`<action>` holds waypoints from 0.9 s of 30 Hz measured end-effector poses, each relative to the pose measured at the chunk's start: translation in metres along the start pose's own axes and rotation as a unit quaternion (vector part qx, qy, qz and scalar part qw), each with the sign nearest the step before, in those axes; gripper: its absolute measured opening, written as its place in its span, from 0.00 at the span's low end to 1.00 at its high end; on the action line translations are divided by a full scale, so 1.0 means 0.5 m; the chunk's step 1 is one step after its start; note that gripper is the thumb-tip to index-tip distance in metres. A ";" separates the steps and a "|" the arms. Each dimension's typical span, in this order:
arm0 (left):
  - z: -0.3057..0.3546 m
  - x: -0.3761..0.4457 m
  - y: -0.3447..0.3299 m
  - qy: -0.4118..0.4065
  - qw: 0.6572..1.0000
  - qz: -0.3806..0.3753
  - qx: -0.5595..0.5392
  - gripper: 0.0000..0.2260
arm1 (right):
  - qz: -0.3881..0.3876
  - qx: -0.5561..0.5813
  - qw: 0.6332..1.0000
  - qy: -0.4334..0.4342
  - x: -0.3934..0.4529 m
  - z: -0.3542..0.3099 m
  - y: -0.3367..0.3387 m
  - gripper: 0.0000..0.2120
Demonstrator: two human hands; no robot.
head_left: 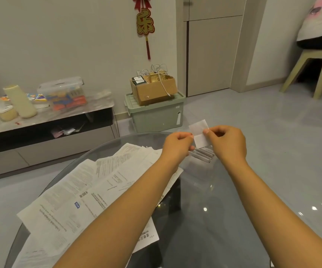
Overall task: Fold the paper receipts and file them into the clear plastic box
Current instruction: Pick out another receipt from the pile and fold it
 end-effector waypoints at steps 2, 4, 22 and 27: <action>0.007 0.019 -0.010 -0.066 0.992 -0.015 0.102 0.12 | 0.032 -0.045 0.998 0.011 0.012 0.005 0.008 0.07; 0.018 0.030 -0.029 -0.166 0.954 -0.058 0.242 0.12 | 0.038 -0.089 0.995 0.030 0.022 0.013 0.003 0.08; -0.035 0.042 -0.092 -0.313 0.774 -0.194 0.515 0.23 | 0.065 -0.275 0.941 0.187 0.029 0.025 -0.047 0.09; -0.029 0.035 -0.082 -0.332 0.817 -0.148 0.449 0.23 | 0.046 -0.381 0.912 0.142 0.031 0.024 -0.057 0.10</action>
Point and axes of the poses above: each hand's wrist, its own x-axis towards the middle knuckle, its own y-axis out of the back of the hand, z = x × y, the point moved 6 cm from there along x, towards the middle knuckle, and after that the axes turned 9 degrees about -y, right-handed, at the moved point
